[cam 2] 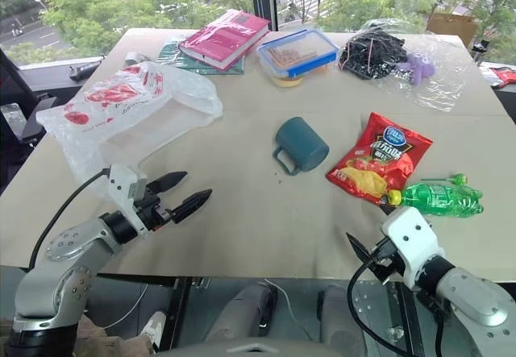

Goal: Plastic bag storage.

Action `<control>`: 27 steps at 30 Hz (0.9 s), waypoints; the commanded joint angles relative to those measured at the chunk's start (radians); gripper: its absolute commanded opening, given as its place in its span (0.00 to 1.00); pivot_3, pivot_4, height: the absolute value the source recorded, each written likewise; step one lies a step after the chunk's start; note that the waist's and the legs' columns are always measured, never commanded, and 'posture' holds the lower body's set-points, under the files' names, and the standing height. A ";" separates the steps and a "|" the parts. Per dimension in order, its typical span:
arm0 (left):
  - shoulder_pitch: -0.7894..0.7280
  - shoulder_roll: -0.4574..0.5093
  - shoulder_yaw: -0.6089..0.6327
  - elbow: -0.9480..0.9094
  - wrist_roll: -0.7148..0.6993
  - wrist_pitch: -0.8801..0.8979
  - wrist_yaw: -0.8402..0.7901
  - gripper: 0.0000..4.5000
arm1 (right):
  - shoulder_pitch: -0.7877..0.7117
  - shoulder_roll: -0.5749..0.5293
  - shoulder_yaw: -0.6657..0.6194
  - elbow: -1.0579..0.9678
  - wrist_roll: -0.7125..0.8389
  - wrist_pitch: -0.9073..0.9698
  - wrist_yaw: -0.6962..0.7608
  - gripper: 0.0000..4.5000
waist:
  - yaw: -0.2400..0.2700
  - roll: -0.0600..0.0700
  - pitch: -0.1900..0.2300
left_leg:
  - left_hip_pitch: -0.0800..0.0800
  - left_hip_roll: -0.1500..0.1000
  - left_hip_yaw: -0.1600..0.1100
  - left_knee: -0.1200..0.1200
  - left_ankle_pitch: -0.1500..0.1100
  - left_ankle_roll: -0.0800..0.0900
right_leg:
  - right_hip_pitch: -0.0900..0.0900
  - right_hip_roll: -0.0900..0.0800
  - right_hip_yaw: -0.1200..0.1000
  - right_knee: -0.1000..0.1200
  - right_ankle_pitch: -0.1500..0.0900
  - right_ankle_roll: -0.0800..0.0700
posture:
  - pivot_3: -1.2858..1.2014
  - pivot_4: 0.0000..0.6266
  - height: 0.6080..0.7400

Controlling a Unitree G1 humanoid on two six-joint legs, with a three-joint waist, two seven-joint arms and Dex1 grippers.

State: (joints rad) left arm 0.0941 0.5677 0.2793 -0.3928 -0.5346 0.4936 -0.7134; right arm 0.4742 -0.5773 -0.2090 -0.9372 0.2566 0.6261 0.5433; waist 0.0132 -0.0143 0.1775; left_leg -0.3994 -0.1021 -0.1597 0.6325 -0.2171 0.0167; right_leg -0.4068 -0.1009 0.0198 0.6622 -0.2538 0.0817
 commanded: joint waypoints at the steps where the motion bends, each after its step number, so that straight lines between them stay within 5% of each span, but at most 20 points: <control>1: -0.005 -0.008 0.025 -0.062 -0.016 -0.019 0.029 0.98 | 0.006 -0.004 0.001 0.035 -0.016 -0.086 0.022 1.00 | 0.000 0.000 0.000 | 0.000 0.000 0.000 0.000 0.000 0.000 | 0.000 0.000 0.000 0.000 0.000 0.000 | 0.52 0.24 1.00; 11: -0.129 -0.055 0.016 -0.136 0.000 0.060 0.250 0.98 | -0.131 0.017 0.080 0.077 0.060 -0.178 0.069 1.00 | 0.000 -0.001 -0.001 | 0.000 0.000 0.001 0.000 0.000 0.000 | 0.000 0.002 0.001 0.000 0.002 -0.003 | 0.52 0.24 1.00; 16: -0.293 0.054 -0.024 -0.030 0.304 0.144 0.505 0.98 | -0.219 0.002 0.094 0.007 0.203 -0.137 0.111 1.00 | 0.000 -0.002 0.000 | 0.000 0.000 0.001 0.000 0.000 0.000 | 0.000 0.006 0.001 0.000 0.002 -0.003 | 0.52 0.24 1.00; 20: -0.327 0.211 -0.098 0.045 0.543 0.117 0.562 0.98 | -0.287 -0.034 0.099 -0.039 0.302 -0.104 0.131 1.00 | -0.004 -0.002 0.000 | 0.001 0.001 0.004 0.000 -0.001 0.001 | 0.000 0.007 0.004 -0.001 0.003 -0.003 | 0.52 0.24 1.00; 27: -0.443 0.292 -0.242 0.254 0.706 0.146 0.519 0.98 | -0.393 -0.055 0.108 -0.015 0.343 -0.073 0.092 1.00 | 0.002 -0.004 0.000 | 0.000 0.001 0.003 0.000 -0.003 0.001 | -0.001 0.006 0.003 -0.001 0.003 -0.003 | 0.52 0.24 1.00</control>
State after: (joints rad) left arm -0.3230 0.8416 0.0614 -0.1689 0.1303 0.6496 -0.1815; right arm 0.0916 -0.6249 -0.0954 -0.9356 0.5776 0.5478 0.6451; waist 0.0155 -0.0180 0.1772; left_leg -0.3995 -0.1014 -0.1569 0.6323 -0.2205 0.0177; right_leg -0.4078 -0.0945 0.0226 0.6610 -0.2510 0.0785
